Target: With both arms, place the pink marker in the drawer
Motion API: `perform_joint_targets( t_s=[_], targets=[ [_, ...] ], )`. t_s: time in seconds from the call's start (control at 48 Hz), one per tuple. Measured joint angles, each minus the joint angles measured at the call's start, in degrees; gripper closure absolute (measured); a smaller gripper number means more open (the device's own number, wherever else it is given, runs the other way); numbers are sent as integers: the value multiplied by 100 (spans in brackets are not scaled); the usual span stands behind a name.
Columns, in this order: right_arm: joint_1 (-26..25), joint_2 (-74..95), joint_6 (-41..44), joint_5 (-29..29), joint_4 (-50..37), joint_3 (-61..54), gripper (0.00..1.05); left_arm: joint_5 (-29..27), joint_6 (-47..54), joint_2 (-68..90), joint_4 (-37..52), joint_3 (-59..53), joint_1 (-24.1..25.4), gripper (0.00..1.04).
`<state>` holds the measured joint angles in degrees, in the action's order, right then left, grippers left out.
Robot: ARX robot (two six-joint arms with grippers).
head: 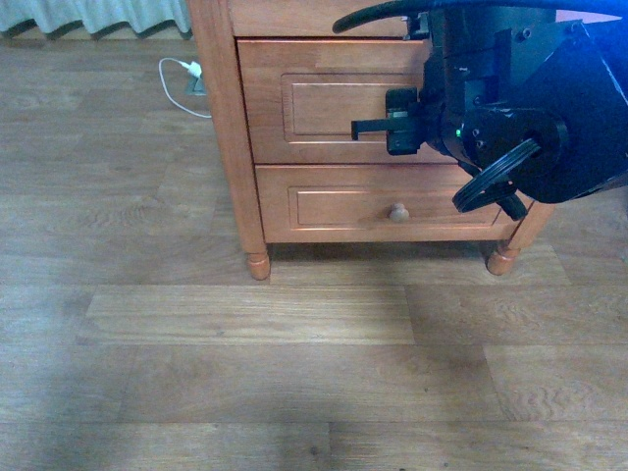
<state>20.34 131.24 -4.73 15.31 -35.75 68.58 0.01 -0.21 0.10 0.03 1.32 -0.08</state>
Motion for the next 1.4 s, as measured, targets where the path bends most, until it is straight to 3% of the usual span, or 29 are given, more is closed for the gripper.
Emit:
perform_joint_targets(
  t_s=[0.125, 0.584, 0.897, 1.397],
  targets=[
    [13, 0, 15, 4, 2, -9, 81, -2, 0, 0, 0, 0, 0, 6],
    [9, -361, -4, -111, 138, -490, 82, -2, 0, 0, 0, 0, 0, 6],
    [114, -1327, 0, -328, 542, -1707, 84, 0, 0, 0, 0, 0, 0, 6],
    [186, -2658, 236, -778, 433, -3517, 84, 0, -2, 0, 0, 0, 0, 6]
  ],
)
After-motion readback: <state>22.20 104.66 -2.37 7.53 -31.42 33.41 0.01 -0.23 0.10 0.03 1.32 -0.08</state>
